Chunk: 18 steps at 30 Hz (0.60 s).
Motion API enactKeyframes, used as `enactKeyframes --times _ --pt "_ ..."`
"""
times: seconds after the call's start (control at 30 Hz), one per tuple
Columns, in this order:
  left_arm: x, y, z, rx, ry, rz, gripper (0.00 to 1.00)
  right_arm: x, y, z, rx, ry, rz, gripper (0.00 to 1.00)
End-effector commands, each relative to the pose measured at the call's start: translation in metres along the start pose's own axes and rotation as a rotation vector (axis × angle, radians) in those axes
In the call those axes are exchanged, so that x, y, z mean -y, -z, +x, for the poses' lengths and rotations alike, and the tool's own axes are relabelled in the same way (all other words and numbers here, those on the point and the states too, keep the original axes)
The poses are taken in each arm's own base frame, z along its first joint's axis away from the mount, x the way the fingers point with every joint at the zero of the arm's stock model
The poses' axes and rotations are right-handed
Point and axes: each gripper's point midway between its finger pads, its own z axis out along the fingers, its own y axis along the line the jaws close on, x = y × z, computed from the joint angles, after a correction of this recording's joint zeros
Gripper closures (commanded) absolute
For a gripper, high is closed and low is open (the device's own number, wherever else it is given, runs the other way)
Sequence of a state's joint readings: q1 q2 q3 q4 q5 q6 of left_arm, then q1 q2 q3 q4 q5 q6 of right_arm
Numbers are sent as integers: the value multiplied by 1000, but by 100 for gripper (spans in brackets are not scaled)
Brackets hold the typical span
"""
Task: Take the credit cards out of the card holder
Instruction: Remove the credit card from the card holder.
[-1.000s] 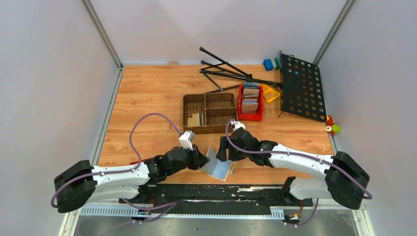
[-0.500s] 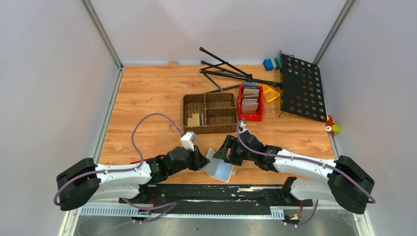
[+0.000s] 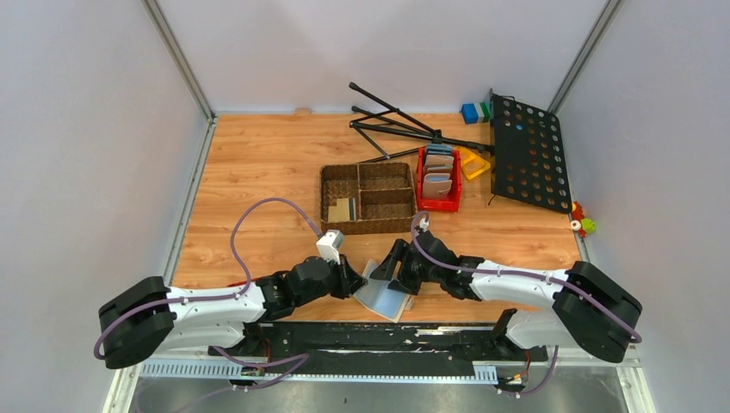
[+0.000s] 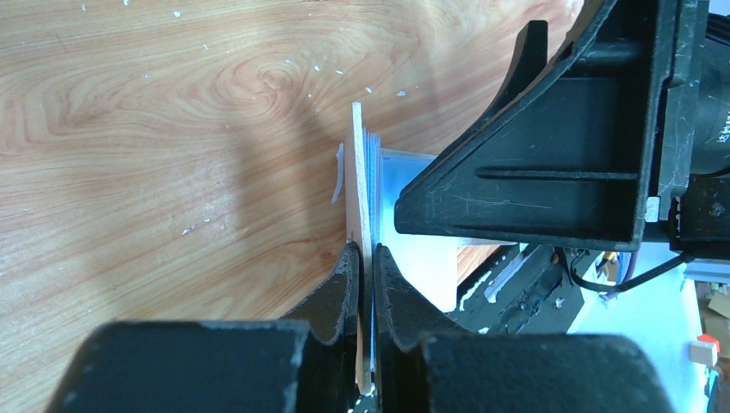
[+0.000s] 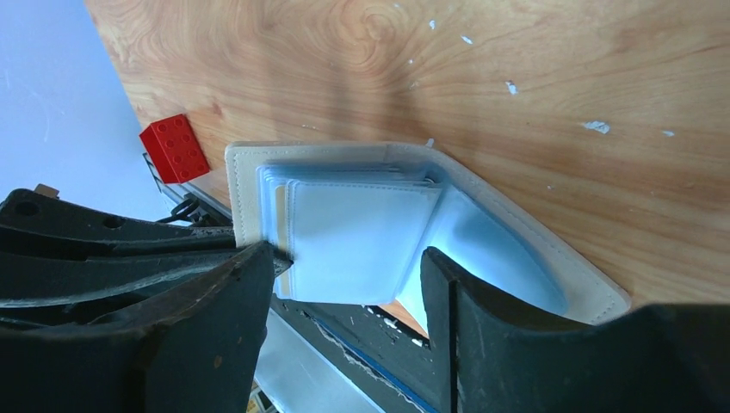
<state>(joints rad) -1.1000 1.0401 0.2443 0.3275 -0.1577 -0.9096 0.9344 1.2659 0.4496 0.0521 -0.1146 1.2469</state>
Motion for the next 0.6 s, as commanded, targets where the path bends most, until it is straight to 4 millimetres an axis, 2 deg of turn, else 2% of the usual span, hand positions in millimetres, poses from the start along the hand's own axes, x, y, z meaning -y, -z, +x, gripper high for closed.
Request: enactKeyframes --times 0.0,0.57 --pt "24 0 -19 55 -6 73 94 -14 -1 -8 27 -25 -35 38" --pt "29 0 -19 53 -9 98 100 -9 -19 -2 -16 -7 -26 42"
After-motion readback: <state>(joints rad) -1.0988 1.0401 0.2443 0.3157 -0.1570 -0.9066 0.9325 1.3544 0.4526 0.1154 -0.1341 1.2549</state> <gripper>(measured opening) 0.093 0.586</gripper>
